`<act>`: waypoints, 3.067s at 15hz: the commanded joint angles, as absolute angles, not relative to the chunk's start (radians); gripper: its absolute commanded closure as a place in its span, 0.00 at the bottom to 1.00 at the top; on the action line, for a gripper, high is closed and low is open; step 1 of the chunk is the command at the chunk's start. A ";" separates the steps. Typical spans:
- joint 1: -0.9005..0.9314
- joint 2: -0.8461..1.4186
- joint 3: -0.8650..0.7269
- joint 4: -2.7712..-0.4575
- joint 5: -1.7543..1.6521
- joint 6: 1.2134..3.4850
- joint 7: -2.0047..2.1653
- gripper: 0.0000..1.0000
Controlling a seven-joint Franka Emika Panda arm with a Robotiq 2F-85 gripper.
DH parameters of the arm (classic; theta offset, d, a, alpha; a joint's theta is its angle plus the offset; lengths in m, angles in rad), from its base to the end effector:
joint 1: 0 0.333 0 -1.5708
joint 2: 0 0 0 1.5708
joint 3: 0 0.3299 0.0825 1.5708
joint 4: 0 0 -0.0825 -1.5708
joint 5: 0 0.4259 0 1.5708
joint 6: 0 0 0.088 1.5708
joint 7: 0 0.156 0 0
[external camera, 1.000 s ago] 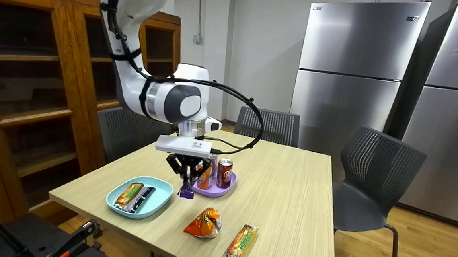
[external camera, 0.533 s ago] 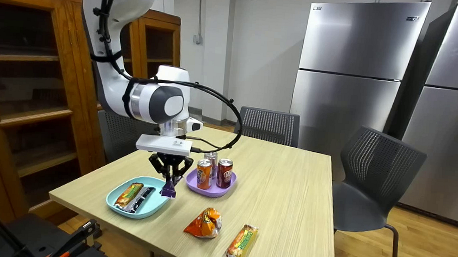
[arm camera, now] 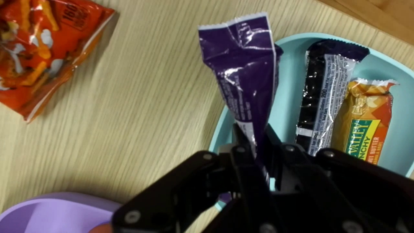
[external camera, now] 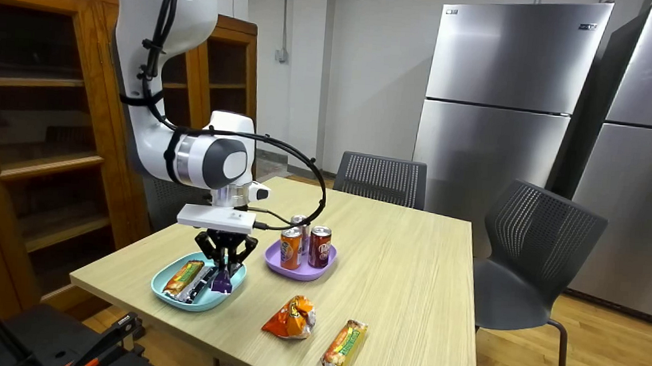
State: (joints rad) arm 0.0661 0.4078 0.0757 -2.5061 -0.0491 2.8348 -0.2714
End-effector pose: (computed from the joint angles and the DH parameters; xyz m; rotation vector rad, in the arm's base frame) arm 0.4531 0.0724 0.0450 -3.0366 -0.7039 0.1185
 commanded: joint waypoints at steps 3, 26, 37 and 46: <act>0.083 0.468 0.091 -2.447 -0.077 2.827 -0.229 0.96; -0.104 0.360 0.141 -2.456 -0.020 2.825 -0.325 0.00; -0.288 0.292 0.098 -2.474 0.027 2.793 -0.456 0.00; -0.349 0.340 0.009 -2.419 0.029 2.748 -0.484 0.00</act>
State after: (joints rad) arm -0.3386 0.3349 0.0334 -2.4476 0.0237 2.7946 -0.4611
